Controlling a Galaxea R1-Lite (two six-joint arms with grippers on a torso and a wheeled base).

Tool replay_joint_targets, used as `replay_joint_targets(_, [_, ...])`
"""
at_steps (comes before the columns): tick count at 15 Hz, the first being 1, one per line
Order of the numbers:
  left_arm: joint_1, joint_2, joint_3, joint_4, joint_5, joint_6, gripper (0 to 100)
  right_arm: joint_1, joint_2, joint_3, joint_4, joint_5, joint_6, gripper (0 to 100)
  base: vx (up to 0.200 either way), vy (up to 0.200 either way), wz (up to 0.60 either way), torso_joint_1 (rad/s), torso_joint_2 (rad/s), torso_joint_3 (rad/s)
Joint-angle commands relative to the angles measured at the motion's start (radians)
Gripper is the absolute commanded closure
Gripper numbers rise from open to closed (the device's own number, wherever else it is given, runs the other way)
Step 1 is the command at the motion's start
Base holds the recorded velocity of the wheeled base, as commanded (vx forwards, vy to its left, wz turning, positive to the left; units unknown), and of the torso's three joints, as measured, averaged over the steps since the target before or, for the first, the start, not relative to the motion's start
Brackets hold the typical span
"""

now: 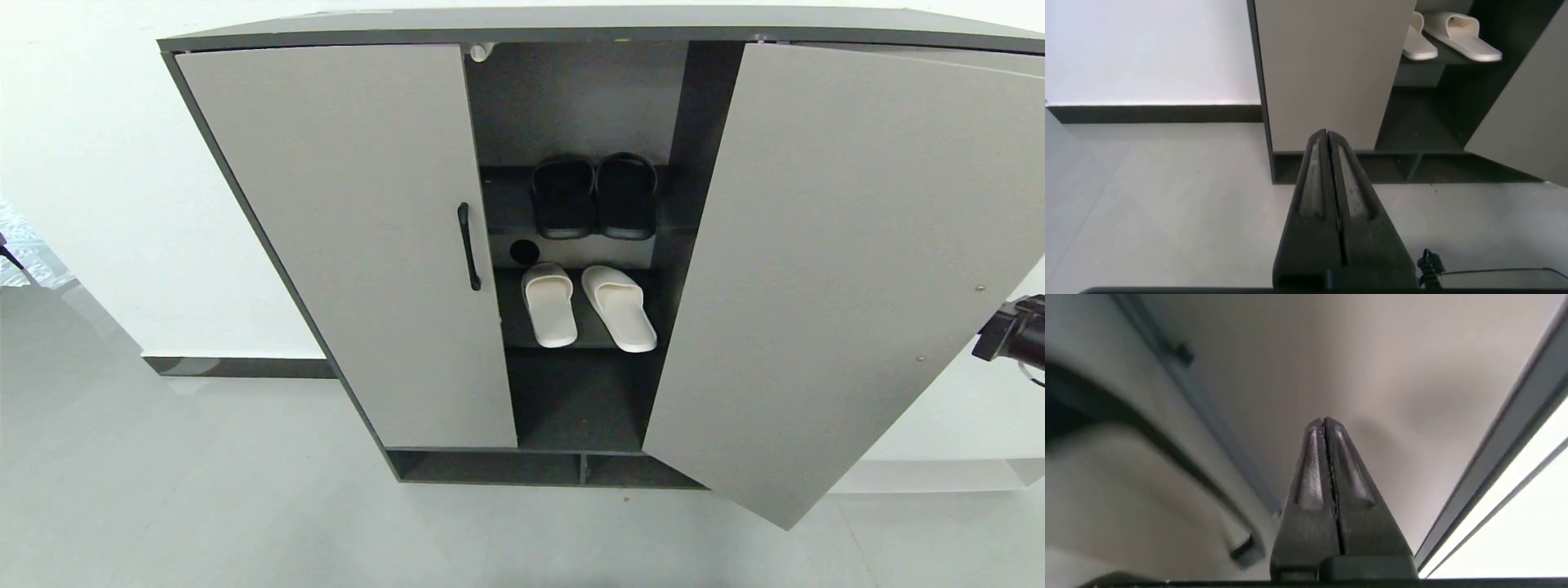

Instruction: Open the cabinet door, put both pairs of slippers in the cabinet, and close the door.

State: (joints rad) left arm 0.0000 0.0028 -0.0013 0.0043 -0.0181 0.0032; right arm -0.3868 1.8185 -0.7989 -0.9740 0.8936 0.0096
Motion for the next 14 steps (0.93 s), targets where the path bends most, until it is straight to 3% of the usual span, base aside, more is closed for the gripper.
replay_joint_targets(1, [0.000,0.000,0.000,0.000,0.000,0.000,100,-0.001,0.013,0.001,-0.003,0.001,0.000,100,0.000,0.000,0.00,0.000,0.00,0.000])
replay_joint_targets(11, [0.000,0.000,0.001,-0.001,0.000,0.000,100,0.013,0.036,0.038,-0.080,0.027,0.006,100,0.000,0.000,0.00,0.000,0.00,0.000])
replay_joint_targets(13, [0.000,0.000,0.001,-0.001,0.000,0.000,100,0.011,-0.015,0.093,-0.080,0.133,0.006,100,0.000,0.000,0.00,0.000,0.00,0.000])
replay_joint_targets(14, [0.000,0.000,0.001,-0.001,0.000,0.000,100,0.005,-0.064,0.147,-0.078,0.258,0.006,100,0.000,0.000,0.00,0.000,0.00,0.000])
